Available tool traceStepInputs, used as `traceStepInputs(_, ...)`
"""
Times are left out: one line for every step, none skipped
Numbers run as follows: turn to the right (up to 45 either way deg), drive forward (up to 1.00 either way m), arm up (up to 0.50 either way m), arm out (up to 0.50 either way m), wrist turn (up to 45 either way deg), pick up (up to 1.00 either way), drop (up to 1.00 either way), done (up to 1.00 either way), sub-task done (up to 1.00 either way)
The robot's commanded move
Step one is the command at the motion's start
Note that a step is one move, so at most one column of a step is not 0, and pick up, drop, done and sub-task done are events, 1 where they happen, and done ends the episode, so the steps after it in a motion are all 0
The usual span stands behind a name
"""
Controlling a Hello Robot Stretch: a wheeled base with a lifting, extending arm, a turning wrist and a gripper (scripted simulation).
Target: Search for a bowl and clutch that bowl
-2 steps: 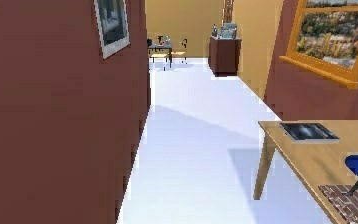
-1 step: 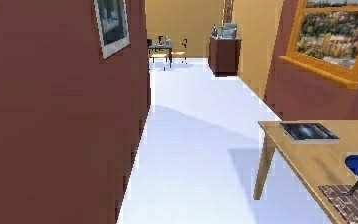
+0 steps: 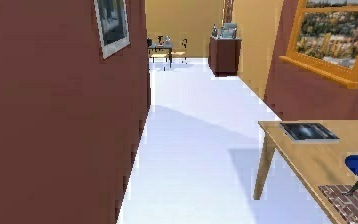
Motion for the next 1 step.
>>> traceStepInputs(0.0,0.0,0.0,0.0,0.0,0.0,0.0,1.0,0.0)
